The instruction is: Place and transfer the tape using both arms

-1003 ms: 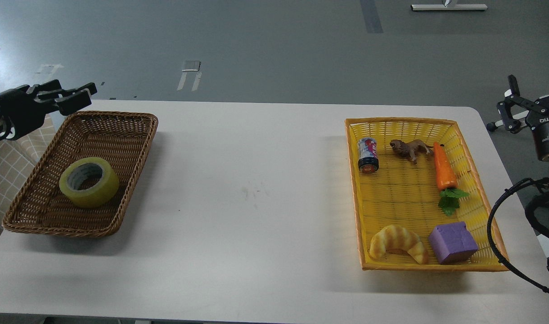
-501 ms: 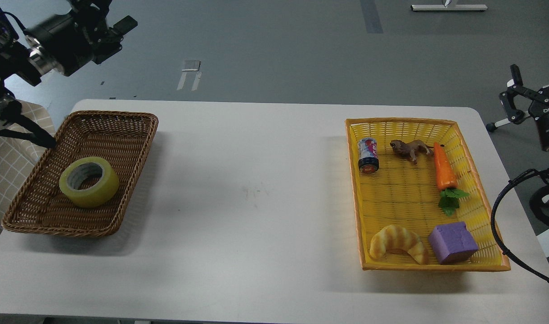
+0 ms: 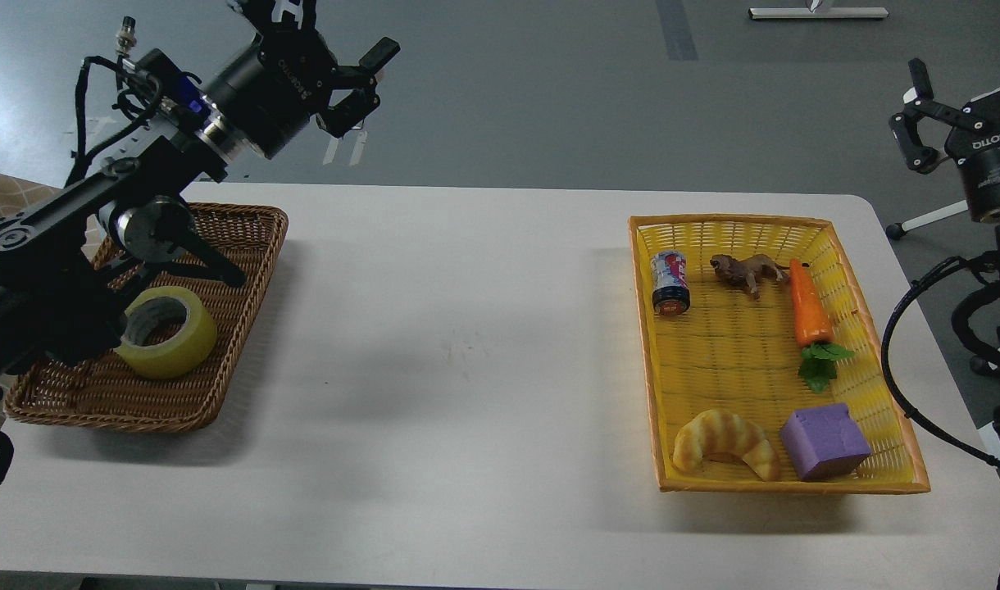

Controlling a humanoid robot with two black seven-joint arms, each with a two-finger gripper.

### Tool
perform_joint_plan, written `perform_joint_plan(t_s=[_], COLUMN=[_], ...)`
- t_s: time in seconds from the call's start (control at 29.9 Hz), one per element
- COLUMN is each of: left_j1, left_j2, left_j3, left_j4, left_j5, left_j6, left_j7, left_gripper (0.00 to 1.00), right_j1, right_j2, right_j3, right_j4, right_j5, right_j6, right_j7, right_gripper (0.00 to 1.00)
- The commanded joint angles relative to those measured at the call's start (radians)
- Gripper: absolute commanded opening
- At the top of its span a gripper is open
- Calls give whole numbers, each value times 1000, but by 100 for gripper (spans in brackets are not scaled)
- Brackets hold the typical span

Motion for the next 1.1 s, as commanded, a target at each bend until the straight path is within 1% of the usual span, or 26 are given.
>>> perform_joint_plan(t_s=[0.0, 0.1, 0.17, 0.27, 0.33, 0.47, 0.6, 0.77, 1.07], left_j1=[46, 81, 86, 90, 107, 115, 125, 161, 176], left_j2=[-51, -92, -103, -115, -123, -129, -123, -118, -114], left_j3=[-50, -81, -84, -83, -86, -98, -144, -207, -230], left_j4=[0, 1, 3, 11, 15, 18, 18, 20, 18], left_j5=[-7, -5, -5, -7, -8, -8, -10, -10, -10], left_j6=[-29, -29, -29, -29, -29, -29, -29, -29, -29], left_j7=[2, 2, 2, 2, 2, 3, 5, 12, 13], left_gripper=[98, 98, 98, 98, 98, 98, 98, 98, 98], right_j1=[11, 60, 89, 121, 146, 150, 158, 173, 170], right_j2=[4, 7, 16, 48, 94, 159, 212, 243, 268], right_j3=[-42, -105, -137, -165, -166, -166, -187, -203, -200], right_j4=[-2, -36, -73, -107, -126, -131, -130, -128, -127], right_j5=[0, 5, 9, 9, 11, 11, 6, 8, 9], right_j6=[0, 0, 0, 0, 0, 0, 0, 0, 0], right_j7=[-5, -33, -39, -37, -37, -39, -40, -40, -39], right_gripper=[100, 100, 100, 100, 100, 100, 100, 100, 100])
